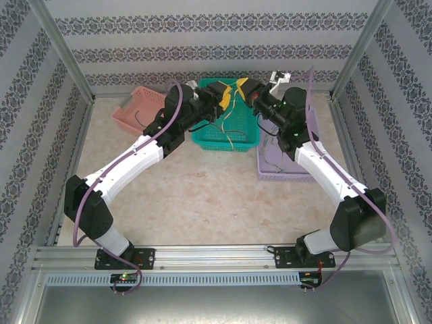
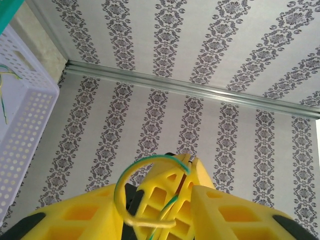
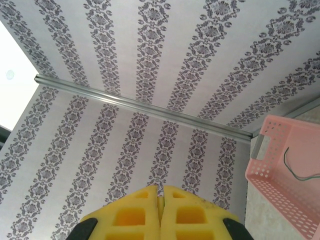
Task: Untangle the cables
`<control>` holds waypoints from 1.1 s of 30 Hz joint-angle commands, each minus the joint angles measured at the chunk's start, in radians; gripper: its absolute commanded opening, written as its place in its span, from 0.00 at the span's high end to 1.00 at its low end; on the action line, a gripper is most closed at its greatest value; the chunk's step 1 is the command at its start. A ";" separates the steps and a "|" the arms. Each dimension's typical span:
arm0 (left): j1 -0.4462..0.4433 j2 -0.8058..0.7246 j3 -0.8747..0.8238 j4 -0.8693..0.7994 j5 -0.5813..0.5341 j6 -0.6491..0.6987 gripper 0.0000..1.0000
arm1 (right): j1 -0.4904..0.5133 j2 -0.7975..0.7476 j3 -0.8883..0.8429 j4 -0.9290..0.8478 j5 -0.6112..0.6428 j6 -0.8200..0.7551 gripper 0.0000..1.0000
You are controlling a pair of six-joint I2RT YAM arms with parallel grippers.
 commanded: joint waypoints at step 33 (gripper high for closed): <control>0.154 0.125 0.710 -1.324 -0.304 1.222 0.54 | 0.021 -0.052 0.224 -0.875 -0.095 -1.028 1.00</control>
